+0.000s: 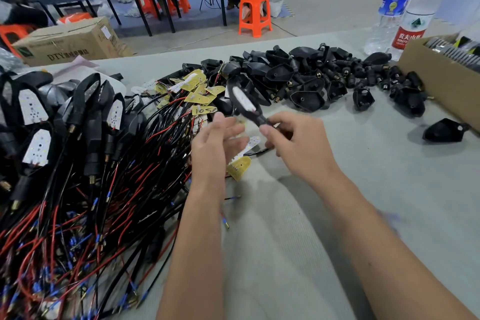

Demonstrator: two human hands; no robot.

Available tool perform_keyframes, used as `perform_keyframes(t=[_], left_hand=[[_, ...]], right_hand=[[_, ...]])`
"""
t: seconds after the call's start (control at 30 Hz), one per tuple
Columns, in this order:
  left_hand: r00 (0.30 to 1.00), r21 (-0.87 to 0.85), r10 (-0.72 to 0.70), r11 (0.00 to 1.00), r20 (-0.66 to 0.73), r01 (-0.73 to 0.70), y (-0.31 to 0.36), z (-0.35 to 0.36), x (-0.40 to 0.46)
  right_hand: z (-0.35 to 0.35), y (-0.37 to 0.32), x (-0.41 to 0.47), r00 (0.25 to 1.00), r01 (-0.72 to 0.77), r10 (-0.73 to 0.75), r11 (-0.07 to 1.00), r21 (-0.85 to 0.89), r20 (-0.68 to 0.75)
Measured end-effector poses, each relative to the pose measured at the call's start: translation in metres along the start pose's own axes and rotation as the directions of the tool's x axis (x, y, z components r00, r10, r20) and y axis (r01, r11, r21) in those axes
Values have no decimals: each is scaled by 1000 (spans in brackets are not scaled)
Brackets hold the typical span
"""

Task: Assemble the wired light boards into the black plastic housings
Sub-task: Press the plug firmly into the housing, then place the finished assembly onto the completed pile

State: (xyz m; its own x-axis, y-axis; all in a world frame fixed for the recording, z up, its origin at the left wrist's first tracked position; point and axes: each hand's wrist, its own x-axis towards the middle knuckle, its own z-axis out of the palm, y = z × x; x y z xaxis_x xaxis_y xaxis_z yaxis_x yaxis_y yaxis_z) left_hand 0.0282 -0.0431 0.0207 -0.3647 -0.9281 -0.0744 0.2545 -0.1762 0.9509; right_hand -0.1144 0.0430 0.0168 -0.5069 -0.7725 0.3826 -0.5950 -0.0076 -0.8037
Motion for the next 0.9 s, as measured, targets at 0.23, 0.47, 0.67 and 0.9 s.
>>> perform_keyframes(t=[0.23, 0.47, 0.67, 0.9], left_hand=[[952, 265, -183, 957, 244, 116, 8, 1, -16], [989, 386, -122, 919, 83, 81, 54, -60, -33], [997, 471, -35, 880, -63, 61, 92, -97, -52], [701, 881, 559, 415, -443, 226, 140, -192, -72]], right_hand=[[23, -39, 16, 917, -386, 386, 799, 462, 99], [71, -82, 38, 902, -422, 412, 782, 460, 127], [138, -145, 39, 971, -240, 211, 883, 404, 114], [218, -217, 33, 911, 402, -398, 916, -15, 108]])
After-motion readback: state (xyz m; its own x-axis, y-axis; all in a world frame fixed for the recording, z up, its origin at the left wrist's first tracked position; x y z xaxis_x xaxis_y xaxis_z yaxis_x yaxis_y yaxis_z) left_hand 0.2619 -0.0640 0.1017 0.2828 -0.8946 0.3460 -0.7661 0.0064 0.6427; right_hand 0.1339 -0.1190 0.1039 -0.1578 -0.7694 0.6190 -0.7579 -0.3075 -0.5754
